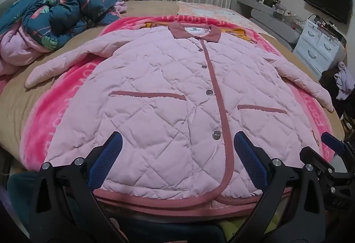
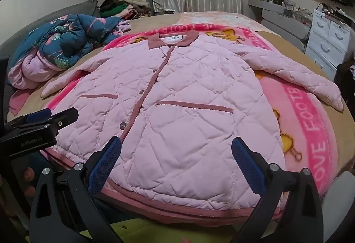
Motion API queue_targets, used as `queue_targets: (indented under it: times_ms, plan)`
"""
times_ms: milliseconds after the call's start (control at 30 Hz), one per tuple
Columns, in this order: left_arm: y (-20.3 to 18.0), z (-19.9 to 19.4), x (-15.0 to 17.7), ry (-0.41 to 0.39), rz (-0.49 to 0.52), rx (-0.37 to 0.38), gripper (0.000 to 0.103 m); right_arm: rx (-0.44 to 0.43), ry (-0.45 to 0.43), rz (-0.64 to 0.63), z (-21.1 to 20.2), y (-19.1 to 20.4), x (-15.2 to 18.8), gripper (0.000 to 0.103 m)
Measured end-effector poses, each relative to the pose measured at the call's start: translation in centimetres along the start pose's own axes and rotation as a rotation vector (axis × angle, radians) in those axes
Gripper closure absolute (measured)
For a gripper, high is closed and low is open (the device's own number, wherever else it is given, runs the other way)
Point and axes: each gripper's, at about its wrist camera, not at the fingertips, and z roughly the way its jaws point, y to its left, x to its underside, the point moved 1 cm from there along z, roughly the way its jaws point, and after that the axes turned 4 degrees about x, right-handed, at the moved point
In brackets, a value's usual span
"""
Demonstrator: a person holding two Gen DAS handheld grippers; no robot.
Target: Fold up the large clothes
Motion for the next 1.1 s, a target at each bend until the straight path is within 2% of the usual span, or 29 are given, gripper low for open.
queue_targets:
  times_ms: [1100]
  plan:
    - [0.05,-0.19,-0.61,-0.007,-0.003,0.006,0.009,0.008,0.000,-0.008,-0.43,0.02,0.06,0.004]
